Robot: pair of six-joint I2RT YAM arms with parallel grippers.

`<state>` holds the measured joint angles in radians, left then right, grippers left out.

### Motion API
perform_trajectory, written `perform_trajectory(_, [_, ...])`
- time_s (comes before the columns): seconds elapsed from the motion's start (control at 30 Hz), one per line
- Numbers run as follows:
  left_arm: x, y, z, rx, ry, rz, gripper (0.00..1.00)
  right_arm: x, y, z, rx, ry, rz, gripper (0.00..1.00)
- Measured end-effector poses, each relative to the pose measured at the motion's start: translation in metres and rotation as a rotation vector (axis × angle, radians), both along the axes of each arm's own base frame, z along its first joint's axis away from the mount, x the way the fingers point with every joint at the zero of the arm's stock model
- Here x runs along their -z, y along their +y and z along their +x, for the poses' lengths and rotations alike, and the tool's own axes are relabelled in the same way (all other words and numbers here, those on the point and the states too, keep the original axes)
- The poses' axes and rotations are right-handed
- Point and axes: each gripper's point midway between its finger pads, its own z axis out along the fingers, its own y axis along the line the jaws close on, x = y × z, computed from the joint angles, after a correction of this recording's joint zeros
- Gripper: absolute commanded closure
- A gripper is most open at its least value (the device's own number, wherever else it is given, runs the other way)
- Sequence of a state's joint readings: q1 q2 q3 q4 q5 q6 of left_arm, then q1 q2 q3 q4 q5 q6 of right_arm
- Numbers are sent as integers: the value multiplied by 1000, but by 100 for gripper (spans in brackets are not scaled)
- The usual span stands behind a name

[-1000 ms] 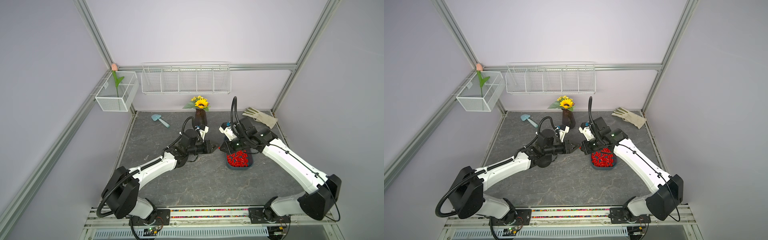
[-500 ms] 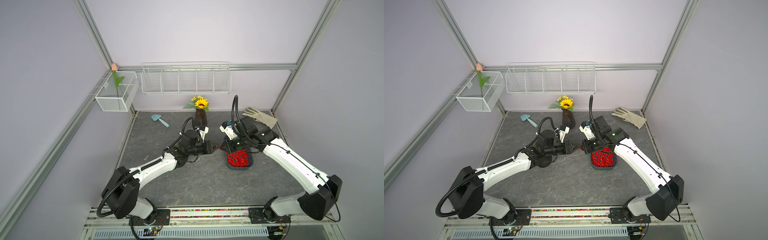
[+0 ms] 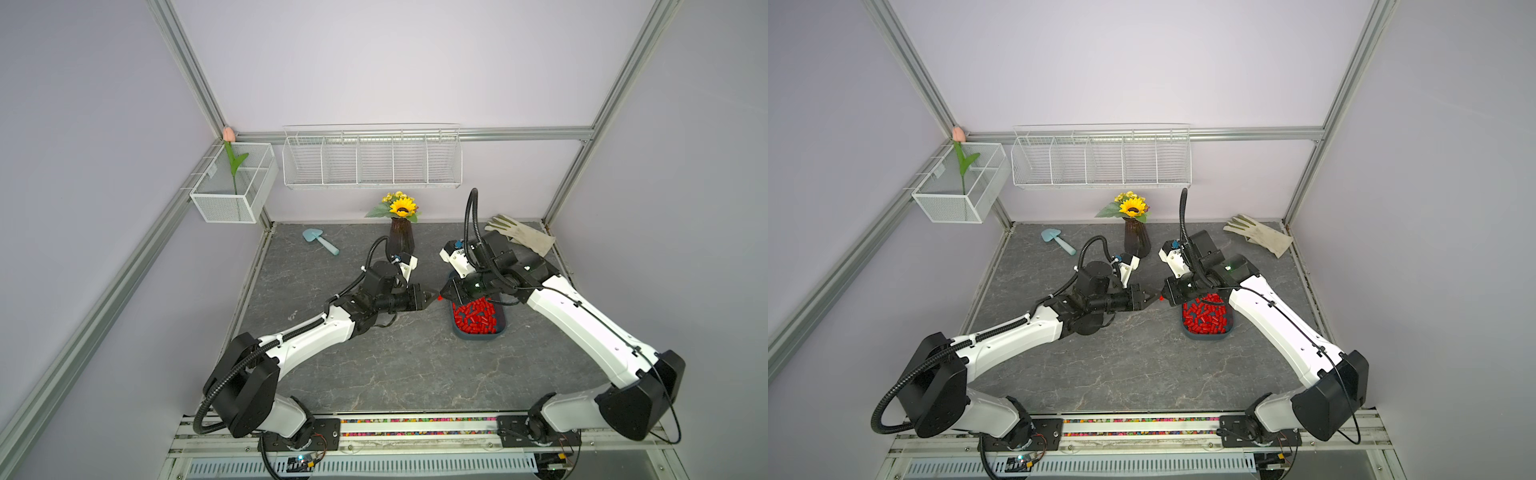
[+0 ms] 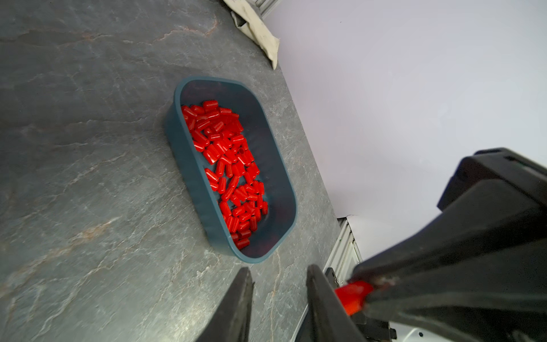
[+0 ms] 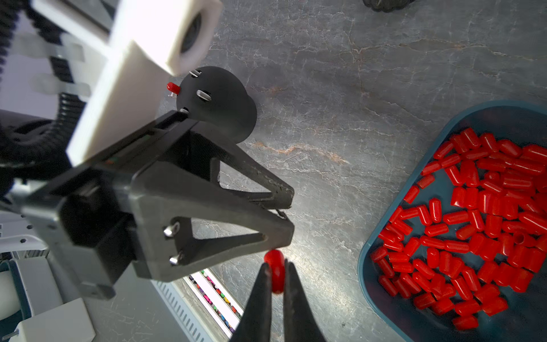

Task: Cover the protruding screws with screw protection sleeves
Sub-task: Adjust the screw protection sleeve, then adjust the plastic shell at the center of the board.

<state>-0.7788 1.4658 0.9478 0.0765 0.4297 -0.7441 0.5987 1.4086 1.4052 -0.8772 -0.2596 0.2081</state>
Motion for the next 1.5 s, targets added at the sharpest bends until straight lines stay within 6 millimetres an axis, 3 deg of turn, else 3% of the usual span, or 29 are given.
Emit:
perform_trajectory(0.13, [4, 19, 16, -63, 11, 32, 66, 0, 0, 0, -1, 0, 0, 90])
perform_trajectory(0.23, [1, 46, 36, -148, -3, 64, 66, 0, 0, 0, 0, 0, 0, 90])
perform_trajectory(0.4, [-19, 105, 62, -320, -56, 127, 65, -1, 7, -1, -16, -2, -3, 90])
perform_trajectory(0.63, [-47, 194, 77, -554, -135, 185, 64, 13, 43, 3, -72, -1, -47, 90])
perform_trajectory(0.73, [-41, 234, 80, -651, -118, 213, 64, 22, 64, 7, -89, -4, -72, 90])
perform_trajectory(0.87, [-9, 272, 80, -731, -37, 271, 65, 30, 98, 15, -105, -27, -98, 90])
perform_trajectory(0.97, [13, 284, 75, -748, 23, 306, 65, 33, 120, 22, -106, -56, -114, 90])
perform_trajectory(1.2, [35, 286, 69, -739, 66, 333, 65, 33, 165, 29, -109, -122, -142, 90])
perform_trajectory(1.5, [64, 288, 65, -738, 103, 358, 65, 56, 199, 32, -125, -142, -225, 90])
